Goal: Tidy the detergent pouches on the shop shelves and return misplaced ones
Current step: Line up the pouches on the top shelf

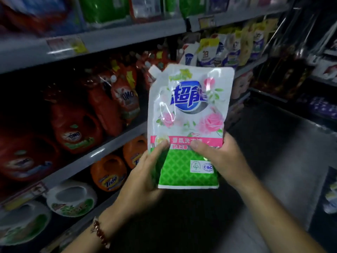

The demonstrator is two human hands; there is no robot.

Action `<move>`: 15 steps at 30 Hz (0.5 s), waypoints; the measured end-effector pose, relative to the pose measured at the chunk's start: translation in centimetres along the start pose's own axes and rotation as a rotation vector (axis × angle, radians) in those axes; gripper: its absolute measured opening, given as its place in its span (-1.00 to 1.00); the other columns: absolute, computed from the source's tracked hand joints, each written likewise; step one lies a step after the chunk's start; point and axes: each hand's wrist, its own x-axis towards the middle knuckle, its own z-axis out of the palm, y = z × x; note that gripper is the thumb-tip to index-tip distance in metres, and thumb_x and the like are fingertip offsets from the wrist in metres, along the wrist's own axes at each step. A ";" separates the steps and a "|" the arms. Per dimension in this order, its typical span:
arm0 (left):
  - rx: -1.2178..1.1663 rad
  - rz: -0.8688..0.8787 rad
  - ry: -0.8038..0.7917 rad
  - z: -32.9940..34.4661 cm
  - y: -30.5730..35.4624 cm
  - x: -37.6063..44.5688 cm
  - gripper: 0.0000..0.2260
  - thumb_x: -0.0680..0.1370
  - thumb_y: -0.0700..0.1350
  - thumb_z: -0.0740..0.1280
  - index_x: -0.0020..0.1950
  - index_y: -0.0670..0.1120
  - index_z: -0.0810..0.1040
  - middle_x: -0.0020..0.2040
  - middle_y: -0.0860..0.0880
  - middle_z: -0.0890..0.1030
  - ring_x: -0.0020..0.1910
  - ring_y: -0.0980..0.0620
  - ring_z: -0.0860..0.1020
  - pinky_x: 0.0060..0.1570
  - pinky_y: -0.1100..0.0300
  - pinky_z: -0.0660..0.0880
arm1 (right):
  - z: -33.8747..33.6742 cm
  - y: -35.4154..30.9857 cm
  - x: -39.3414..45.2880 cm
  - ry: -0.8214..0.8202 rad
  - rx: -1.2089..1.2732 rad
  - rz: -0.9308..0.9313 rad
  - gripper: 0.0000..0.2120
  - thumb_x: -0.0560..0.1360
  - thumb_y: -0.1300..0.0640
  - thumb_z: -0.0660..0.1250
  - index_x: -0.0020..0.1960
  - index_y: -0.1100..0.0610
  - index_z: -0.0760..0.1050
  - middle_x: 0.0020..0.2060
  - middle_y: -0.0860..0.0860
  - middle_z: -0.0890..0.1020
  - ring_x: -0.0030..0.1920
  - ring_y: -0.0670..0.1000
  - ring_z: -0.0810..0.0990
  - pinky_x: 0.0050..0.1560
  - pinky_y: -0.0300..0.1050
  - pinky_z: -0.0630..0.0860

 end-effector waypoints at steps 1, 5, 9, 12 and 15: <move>-0.143 -0.012 -0.030 -0.7 0.4 0.7 -0.10 0.43 0.02 0.53 0.52 0.44 0.00 0.52 0.30 0.26 0.50 0.16 0.31 0.41 0.10 0.37 | 0.2 -0.7 0.5 -0.012 -0.004 -0.040 -0.81 0.41 0.23 0.51 0.00 0.06 0.64 -0.10 -0.08 0.74 -0.06 -0.08 0.71 -0.05 -0.21 0.60; -0.356 -0.001 -0.177 -3.7 1.5 3.3 0.16 0.47 -0.22 0.52 0.43 0.47 -0.39 0.49 0.48 0.14 0.50 0.22 0.28 0.39 0.14 0.39 | 1.0 -3.5 3.5 -0.041 0.012 -0.151 -0.71 0.37 0.30 0.52 0.06 0.13 0.60 -0.07 -0.04 0.73 -0.04 -0.06 0.71 -0.07 -0.26 0.57; -0.556 -0.056 -0.127 -6.9 2.1 5.6 0.23 0.34 -0.06 0.61 0.47 0.37 -0.41 0.45 0.43 0.31 0.45 0.24 0.36 0.24 0.28 0.47 | 2.6 -5.4 5.9 -0.058 0.052 -0.192 -0.66 0.35 0.31 0.53 0.09 0.17 0.58 -0.06 0.00 0.74 -0.02 -0.01 0.71 -0.09 -0.25 0.59; -0.667 -0.113 -0.003 -8.9 2.4 7.5 0.15 0.25 0.14 0.64 0.61 0.18 -0.07 0.37 0.15 0.54 0.33 0.01 0.54 0.12 0.12 0.58 | 3.9 -6.9 7.2 -0.112 0.042 -0.220 -0.60 0.31 0.19 0.55 0.13 0.15 0.59 0.00 0.04 0.72 0.04 0.04 0.70 0.06 -0.05 0.60; -0.725 -0.092 -0.031 -10.8 3.3 8.3 -0.32 0.38 0.14 0.56 0.42 -0.09 0.48 0.36 -0.22 0.54 0.33 -0.25 0.52 0.28 -0.19 0.47 | 5.4 -8.6 8.4 -0.219 -0.007 -0.256 -0.63 0.28 0.14 0.54 0.08 0.06 0.64 0.02 0.04 0.72 0.07 0.08 0.69 0.13 0.04 0.57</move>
